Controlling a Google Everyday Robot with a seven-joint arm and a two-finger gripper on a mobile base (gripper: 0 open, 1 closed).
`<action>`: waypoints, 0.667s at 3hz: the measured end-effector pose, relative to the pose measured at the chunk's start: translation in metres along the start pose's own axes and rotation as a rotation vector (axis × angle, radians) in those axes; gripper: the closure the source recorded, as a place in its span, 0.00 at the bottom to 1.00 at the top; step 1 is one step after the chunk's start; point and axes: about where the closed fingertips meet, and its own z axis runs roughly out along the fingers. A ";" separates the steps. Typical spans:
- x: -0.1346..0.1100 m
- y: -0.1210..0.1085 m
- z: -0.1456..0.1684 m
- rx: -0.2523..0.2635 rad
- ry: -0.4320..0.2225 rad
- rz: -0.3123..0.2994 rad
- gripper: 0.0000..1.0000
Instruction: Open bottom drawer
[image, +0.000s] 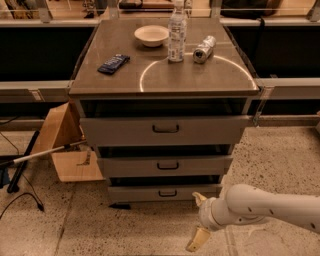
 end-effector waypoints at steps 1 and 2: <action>0.005 -0.031 0.019 0.055 0.088 0.023 0.00; 0.005 -0.031 0.019 0.055 0.088 0.023 0.00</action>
Offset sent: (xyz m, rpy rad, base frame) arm 0.0270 -0.0033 -0.0155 -0.0821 -0.0106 -0.0511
